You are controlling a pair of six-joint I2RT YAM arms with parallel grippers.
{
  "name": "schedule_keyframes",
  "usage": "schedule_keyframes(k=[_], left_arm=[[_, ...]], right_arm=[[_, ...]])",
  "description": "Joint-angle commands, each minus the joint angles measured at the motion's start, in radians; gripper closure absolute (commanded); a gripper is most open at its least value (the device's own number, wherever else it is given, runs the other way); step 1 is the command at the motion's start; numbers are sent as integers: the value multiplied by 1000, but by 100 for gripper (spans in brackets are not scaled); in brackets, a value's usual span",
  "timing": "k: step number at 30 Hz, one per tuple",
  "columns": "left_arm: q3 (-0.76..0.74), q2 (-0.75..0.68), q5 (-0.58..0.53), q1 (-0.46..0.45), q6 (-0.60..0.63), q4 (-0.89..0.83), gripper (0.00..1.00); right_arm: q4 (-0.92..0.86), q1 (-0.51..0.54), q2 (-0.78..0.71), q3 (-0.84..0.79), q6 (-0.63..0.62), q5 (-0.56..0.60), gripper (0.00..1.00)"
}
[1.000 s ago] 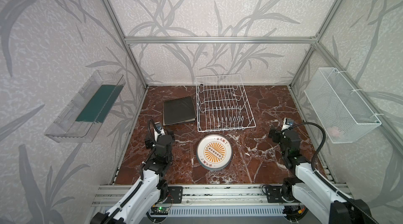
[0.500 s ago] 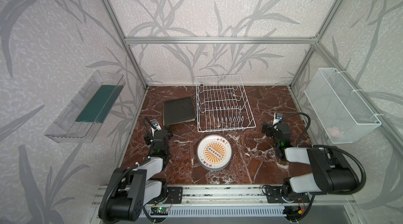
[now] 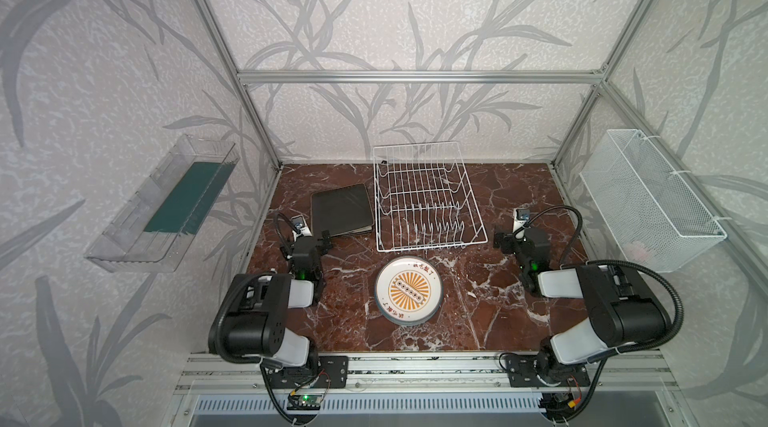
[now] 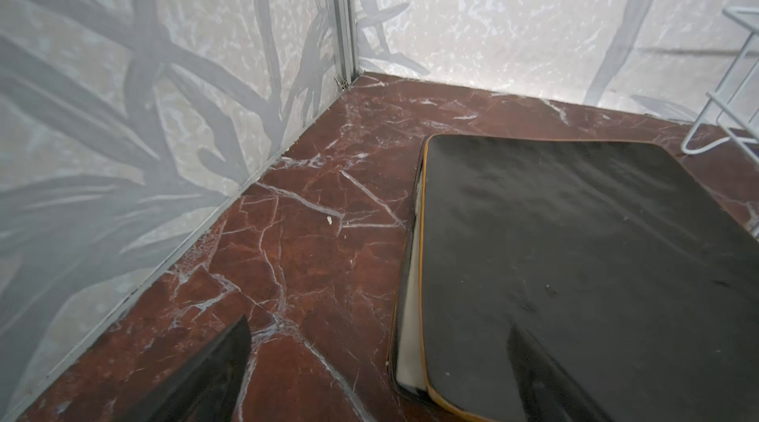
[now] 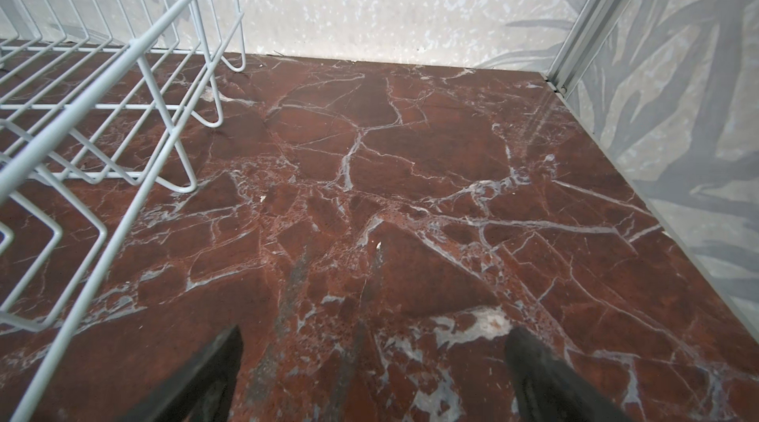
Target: Unload the plates from the dish rack
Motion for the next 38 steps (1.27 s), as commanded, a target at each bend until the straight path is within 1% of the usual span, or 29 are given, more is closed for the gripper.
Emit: schedule_keyframes(k=[1,3,5,6,8,10,12,14,16,24,32,38], left_arm=[[-11,25,2,7,-4,132,1],[19,-8,3,8,-14,32,1],[30,20,15,8,6,51,3],[34,32,18,5,19,67,2],[49,8,19,5,2,-7,1],[61,26,36,5,23,9,1],[68,12,40,3,16,-28,1],[68,24,44,3,28,-8,1],[76,17,45,3,25,-37,1],[76,22,46,3,29,-25,1],[96,23,38,-6,38,-65,1],[87,25,41,-6,40,-45,1]], right_arm=[[-2,-5,-13,12,-11,-7,1],[-8,-5,-15,13,-12,-6,1],[-7,-5,-15,13,-12,-6,1],[-7,-5,-15,13,-12,-7,1],[-7,-5,-15,13,-12,-7,1],[-9,-5,-15,13,-12,-8,1],[-9,-5,-15,13,-12,-8,1],[-9,-4,-15,13,-12,-8,1],[-9,-4,-15,13,-12,-8,1],[-11,-4,-15,15,-15,-7,1],[-10,-4,-15,15,-14,-8,1],[-11,-4,-15,15,-14,-7,1]])
